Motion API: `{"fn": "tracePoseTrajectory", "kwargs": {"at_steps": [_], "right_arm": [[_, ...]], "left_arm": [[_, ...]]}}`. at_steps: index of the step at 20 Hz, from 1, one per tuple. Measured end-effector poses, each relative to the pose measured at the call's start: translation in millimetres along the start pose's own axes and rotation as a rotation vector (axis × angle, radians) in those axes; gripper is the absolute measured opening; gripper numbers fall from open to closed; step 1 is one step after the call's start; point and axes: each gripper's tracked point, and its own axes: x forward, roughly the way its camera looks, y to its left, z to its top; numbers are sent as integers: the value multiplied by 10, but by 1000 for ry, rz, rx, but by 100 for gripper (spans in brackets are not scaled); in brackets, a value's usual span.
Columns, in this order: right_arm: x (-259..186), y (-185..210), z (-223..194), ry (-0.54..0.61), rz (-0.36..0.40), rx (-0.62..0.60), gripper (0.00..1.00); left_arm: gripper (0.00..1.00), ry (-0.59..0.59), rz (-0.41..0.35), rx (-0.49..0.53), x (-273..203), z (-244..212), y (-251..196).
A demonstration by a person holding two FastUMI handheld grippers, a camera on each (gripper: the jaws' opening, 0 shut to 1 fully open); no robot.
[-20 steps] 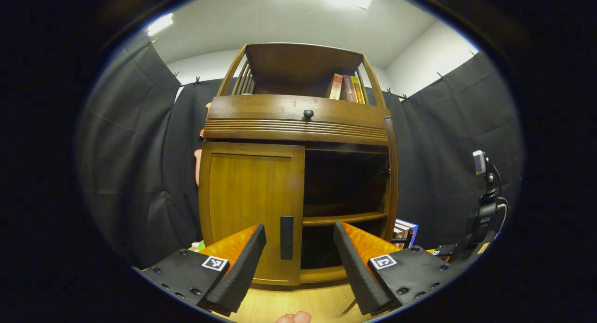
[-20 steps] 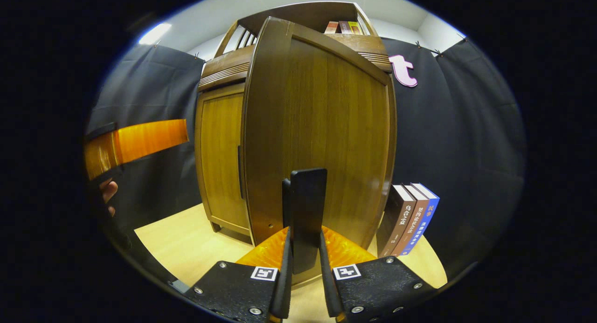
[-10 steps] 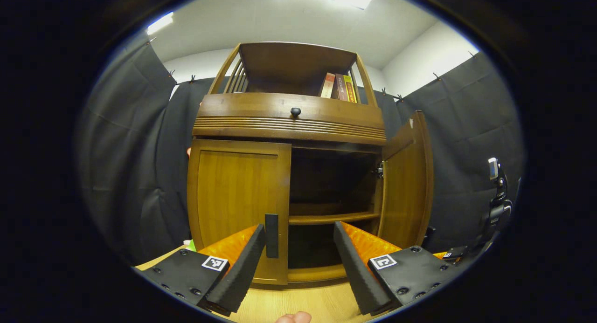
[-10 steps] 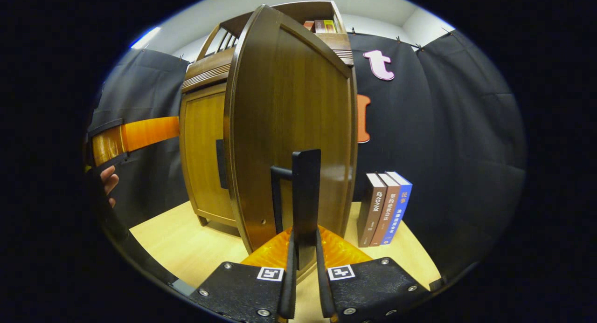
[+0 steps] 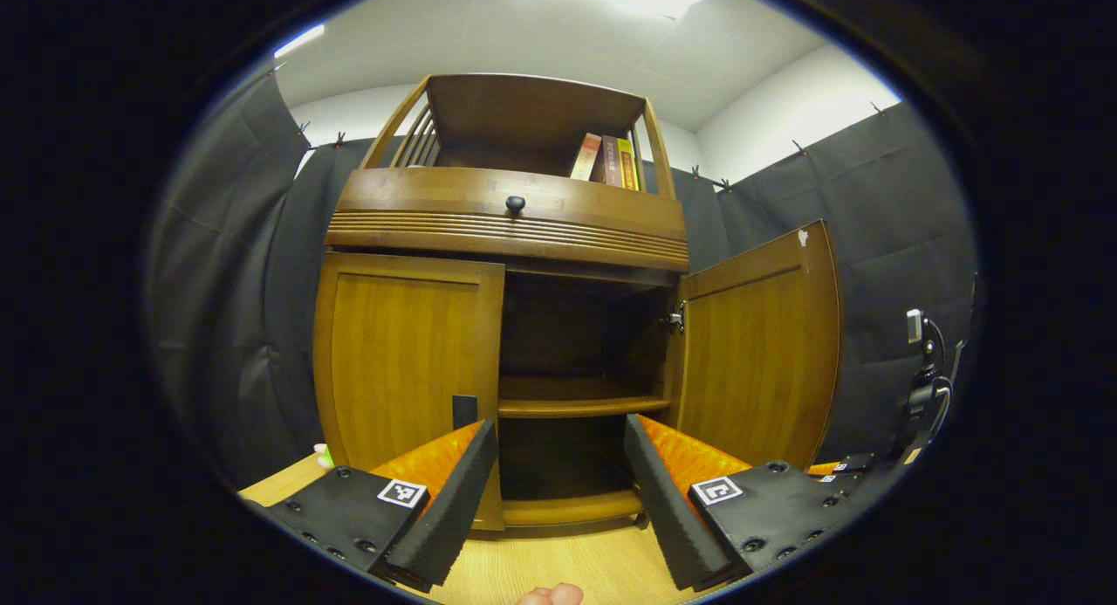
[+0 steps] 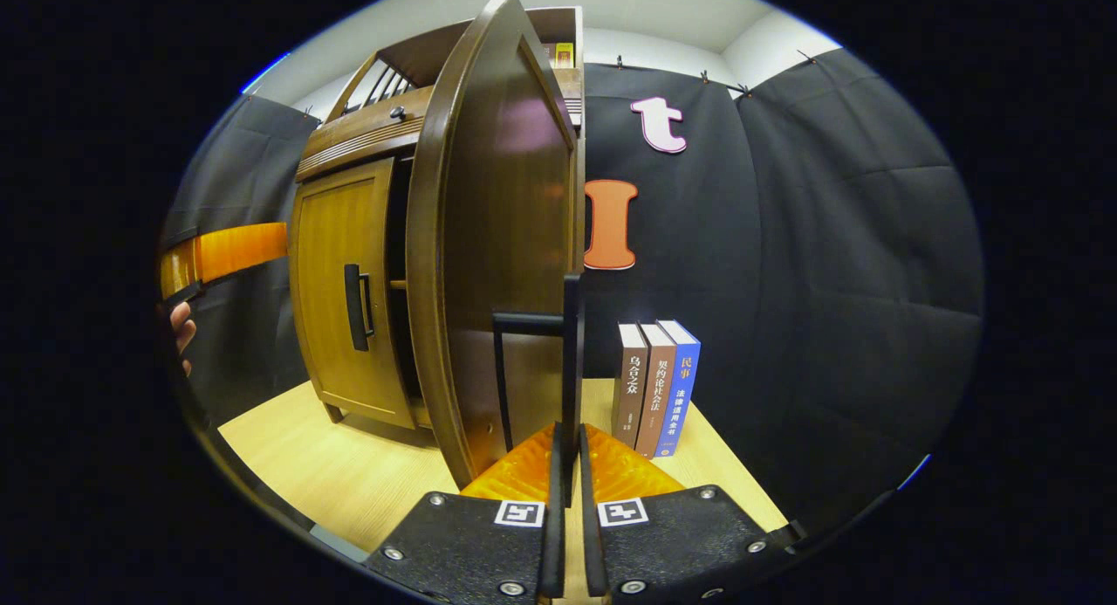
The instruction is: Open the right door of the double-door shoe cabinet with the right hand, and open the left door with the left hand.
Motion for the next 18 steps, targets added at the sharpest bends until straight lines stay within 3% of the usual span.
{"fn": "tracePoseTrajectory", "kwargs": {"at_steps": [10, 15, 16, 17, 18], "right_arm": [[-87, -384, -65, -27, 109, 16, 8], [-112, -582, -73, -45, 129, 113, 5], [-115, -581, -69, -48, 131, 108, 18], [-118, -580, -74, -50, 134, 87, 6], [-125, -570, -72, -51, 142, 69, 6]], "left_arm": [[94, 7, 26, 13, -108, -23, 105], [94, 21, 64, 12, -160, -72, 257], [95, 22, 74, 15, -165, -72, 294], [95, 22, 82, 18, -165, -73, 330], [94, 24, 89, 19, -156, -80, 354]]}}
